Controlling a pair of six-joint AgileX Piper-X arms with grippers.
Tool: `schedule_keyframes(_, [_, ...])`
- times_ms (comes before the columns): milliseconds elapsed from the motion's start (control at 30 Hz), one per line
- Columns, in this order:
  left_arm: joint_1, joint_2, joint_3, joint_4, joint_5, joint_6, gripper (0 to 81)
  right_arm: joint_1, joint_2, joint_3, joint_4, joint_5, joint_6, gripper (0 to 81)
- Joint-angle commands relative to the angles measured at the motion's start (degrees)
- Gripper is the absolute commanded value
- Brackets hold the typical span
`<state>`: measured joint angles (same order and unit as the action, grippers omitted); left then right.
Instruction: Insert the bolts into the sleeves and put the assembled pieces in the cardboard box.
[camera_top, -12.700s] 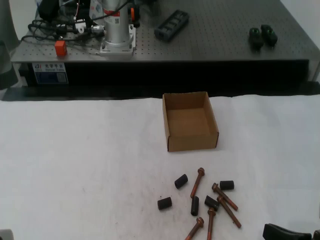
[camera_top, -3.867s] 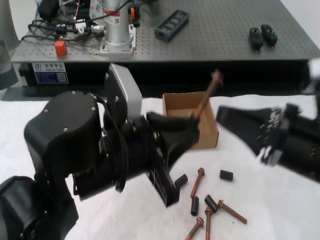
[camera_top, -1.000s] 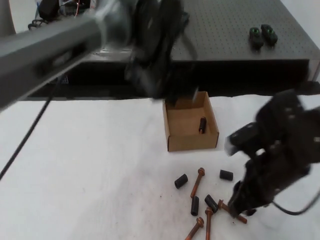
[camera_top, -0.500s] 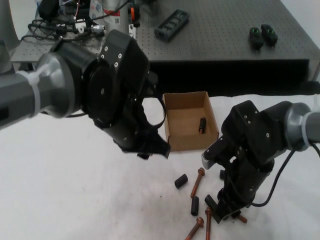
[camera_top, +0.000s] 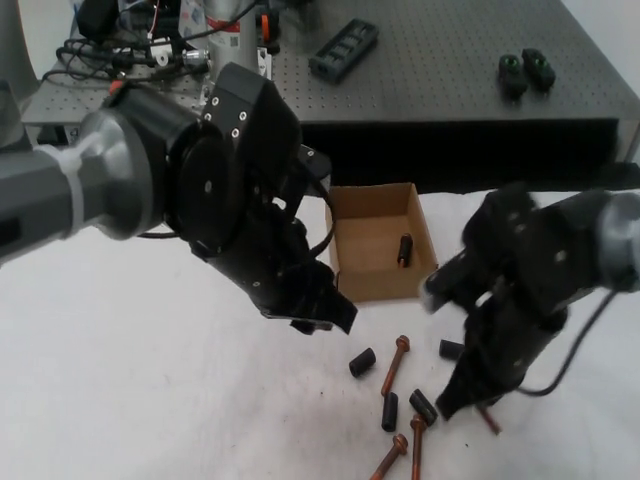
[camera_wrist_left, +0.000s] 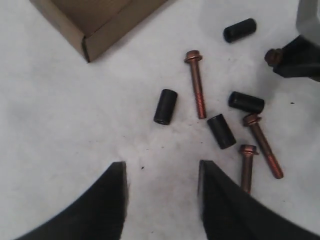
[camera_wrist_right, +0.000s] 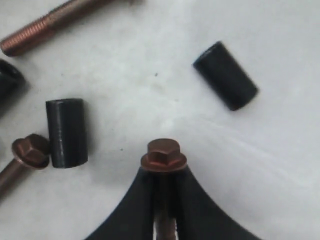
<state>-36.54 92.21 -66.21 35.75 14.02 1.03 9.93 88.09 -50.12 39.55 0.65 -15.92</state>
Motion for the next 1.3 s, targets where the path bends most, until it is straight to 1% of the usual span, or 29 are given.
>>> schedule_keyframes(0, [-0.6, 0.7, 0.0, -1.3, 0.9, 1.2, 33.0, -1.7, -6.2, 2.0, -0.6, -3.0, 3.1, 4.7])
schedule_keyframes(100, [-2.3, 3.9, -1.3, -1.6, 0.5, 1.6, 33.0, -3.9, -15.5, 5.9, 0.0, -5.4, 6.7, 4.7])
schedule_keyframes(167, [-2.8, 7.1, -3.2, -1.6, -0.2, 4.5, 33.0, -4.8, -21.9, 8.8, 0.7, -6.5, 8.0, 4.7])
schedule_keyframes(300, [-3.0, 13.6, -9.3, 1.0, -0.9, 9.2, 33.0, -5.2, -32.4, 13.4, 2.1, -6.8, 10.1, 4.7])
schedule_keyframes(400, [-3.0, 19.1, -15.5, 7.4, -0.9, 12.4, 33.0, -5.2, -37.8, 15.4, 2.5, -6.8, 11.3, 4.7])
schedule_keyframes(467, [-3.4, 22.5, -19.8, 11.3, -0.9, 14.3, 33.0, -5.2, -40.1, 16.3, 2.6, -6.8, 11.3, 4.7])
schedule_keyframes(600, [-4.3, 27.8, -26.5, 15.5, -4.7, 17.3, 33.0, -5.2, -41.0, 16.6, 3.5, -6.8, 11.3, 4.7])
schedule_keyframes(667, [-4.3, 30.3, -29.2, 17.7, -4.8, 18.2, 33.0, -5.2, -41.0, 16.6, 3.7, -6.8, 11.3, 4.7])
schedule_keyframes(867, [-4.3, 34.4, -32.3, 19.7, -4.8, 18.8, 32.3, -5.2, -41.0, 16.6, 3.8, -6.8, 11.3, 4.7])
schedule_keyframes(933, [-4.3, 34.7, -32.4, 20.1, -4.8, 18.8, 28.0, -5.2, -41.0, 16.6, 3.8, -6.8, 11.3, 4.7])
schedule_keyframes(1033, [-4.3, 34.9, -32.4, 21.0, -7.3, 18.8, 14.8, -5.2, -41.0, 16.6, 3.8, -6.8, 11.3, 4.7])
schedule_keyframes(1133, [-4.3, 34.9, -32.4, 21.8, -7.8, 18.8, 1.3, -5.2, -41.0, 16.6, 3.8, -6.8, 11.3, 4.7])
schedule_keyframes(1267, [-4.3, 33.8, -33.8, 23.1, -7.8, 18.1, 0.6, -5.2, -41.0, 16.6, 2.0, -7.6, 14.3, 4.7])
